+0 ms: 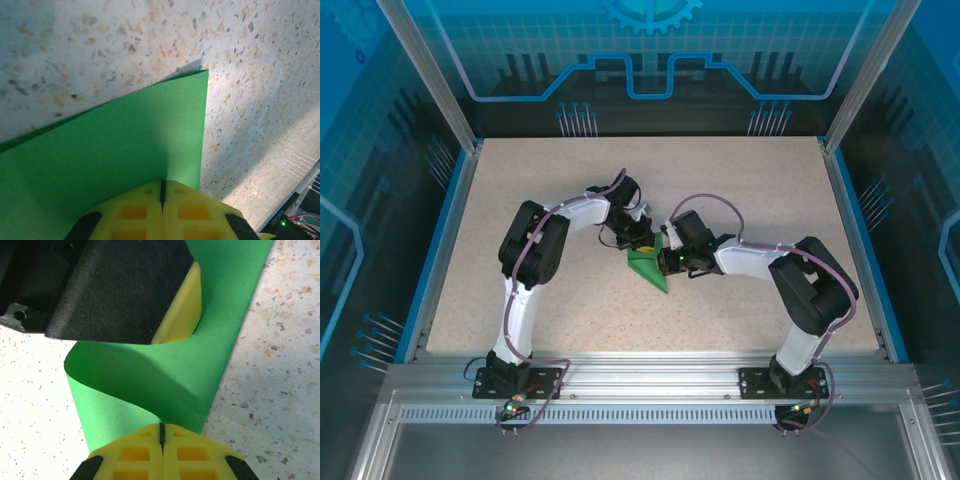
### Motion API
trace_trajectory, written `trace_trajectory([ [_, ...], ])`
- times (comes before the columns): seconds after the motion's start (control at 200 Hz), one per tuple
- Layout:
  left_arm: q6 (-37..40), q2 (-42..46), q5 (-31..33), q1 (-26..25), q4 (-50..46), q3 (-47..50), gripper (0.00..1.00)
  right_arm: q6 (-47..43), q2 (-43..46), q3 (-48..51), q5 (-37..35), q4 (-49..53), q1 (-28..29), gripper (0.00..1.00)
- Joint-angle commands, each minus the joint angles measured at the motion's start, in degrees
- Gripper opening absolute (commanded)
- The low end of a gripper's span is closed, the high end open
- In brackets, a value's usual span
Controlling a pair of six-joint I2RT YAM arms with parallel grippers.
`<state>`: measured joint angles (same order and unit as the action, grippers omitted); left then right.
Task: Fold a paper plane with a square sheet of paper (fold left side to right side)
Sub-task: Third fold the triangle at the center of the table.
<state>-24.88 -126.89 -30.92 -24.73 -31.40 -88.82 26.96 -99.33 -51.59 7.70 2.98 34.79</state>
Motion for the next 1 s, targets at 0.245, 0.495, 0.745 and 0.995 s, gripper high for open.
trace_trajectory([
  [0.245,1.2,-2.8,2.4,-0.9,-2.5,1.6,0.05,-1.0,-2.9,-0.3,-0.6,1.2,0.0,0.00],
  [0.495,1.2,-2.9,2.4,-0.9,-2.6,1.6,0.05,-1.5,-3.5,-1.3,-1.2,2.3,0.1,0.00],
  [0.745,1.5,-1.7,2.4,-0.9,-3.0,1.3,0.08,-2.1,-4.6,-1.6,-1.1,4.4,0.4,0.00],
  [0.995,3.9,1.2,3.3,-0.3,-7.7,-4.0,0.15,-2.7,-5.2,-1.2,-0.3,7.1,0.9,0.00],
])
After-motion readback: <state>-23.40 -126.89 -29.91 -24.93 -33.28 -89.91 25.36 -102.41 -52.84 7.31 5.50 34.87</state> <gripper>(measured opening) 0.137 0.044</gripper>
